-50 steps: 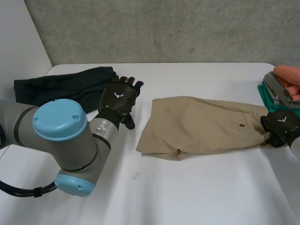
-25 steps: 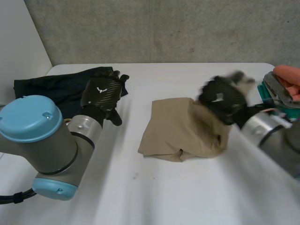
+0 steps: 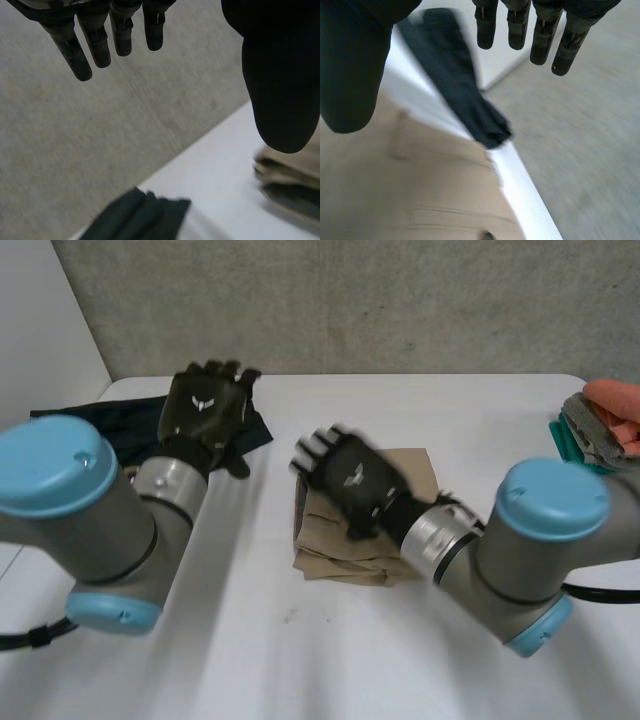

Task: Fold the laundry.

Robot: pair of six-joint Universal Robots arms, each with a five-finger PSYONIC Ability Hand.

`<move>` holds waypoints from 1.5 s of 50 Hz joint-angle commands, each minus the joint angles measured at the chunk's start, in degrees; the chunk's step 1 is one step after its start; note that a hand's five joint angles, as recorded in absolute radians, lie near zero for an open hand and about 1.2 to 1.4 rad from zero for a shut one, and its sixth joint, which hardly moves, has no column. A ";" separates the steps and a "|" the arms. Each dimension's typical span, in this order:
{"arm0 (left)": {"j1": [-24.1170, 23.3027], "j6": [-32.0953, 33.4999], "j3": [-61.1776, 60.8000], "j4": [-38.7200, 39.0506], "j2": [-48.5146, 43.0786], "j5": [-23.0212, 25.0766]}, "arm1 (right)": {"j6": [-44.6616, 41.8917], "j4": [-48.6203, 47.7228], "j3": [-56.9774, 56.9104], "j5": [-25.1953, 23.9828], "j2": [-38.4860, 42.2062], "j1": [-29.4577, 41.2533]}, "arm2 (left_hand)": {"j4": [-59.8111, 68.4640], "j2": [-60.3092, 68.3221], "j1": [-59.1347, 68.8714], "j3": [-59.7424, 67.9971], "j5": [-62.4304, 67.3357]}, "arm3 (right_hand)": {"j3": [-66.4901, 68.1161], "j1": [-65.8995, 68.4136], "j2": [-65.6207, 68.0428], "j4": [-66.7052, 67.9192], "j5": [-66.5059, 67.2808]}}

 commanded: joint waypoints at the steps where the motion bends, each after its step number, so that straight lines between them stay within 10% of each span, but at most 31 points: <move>1: -2.49 -1.13 12.33 -3.10 -6.46 0.35 | 22.99 7.78 -0.60 17.74 -7.74 -5.19 | -1.47 -1.51 -0.76 -1.95 -2.49 | -2.47 -1.71 -2.91 -3.81 -3.63; 11: -9.44 -3.06 34.48 -17.60 -24.21 9.66 | 25.64 26.42 -13.32 14.86 1.72 -11.01 | 1.22 1.18 1.93 0.74 0.20 | -2.47 -1.71 -2.91 -3.81 -3.63; 26: -8.38 2.64 47.77 -34.83 -39.16 1.68 | 17.31 32.94 -24.24 14.24 16.68 -11.01 | 2.90 2.87 3.62 2.43 1.88 | -2.47 -1.71 -2.91 -3.81 -3.63; 44: -8.74 2.04 35.47 -35.01 -19.84 7.98 | 12.11 21.09 -11.26 18.11 0.09 -10.57 | -0.97 -1.00 -0.25 -1.44 -1.99 | -2.47 -1.71 -2.91 -3.81 -3.63; 58: -3.37 -0.25 10.33 -33.17 3.19 38.84 | 11.41 8.08 14.94 10.73 -8.45 -7.06 | -0.30 -0.33 0.42 -0.77 -1.32 | -2.47 -1.71 -2.91 -3.81 -3.63; 75: -3.55 -0.25 7.33 -31.15 5.31 39.20 | 10.27 -6.00 8.98 15.29 6.75 -3.72 | -0.46 -0.50 0.26 -0.93 -1.48 | -2.47 -1.71 -2.91 -3.81 -3.63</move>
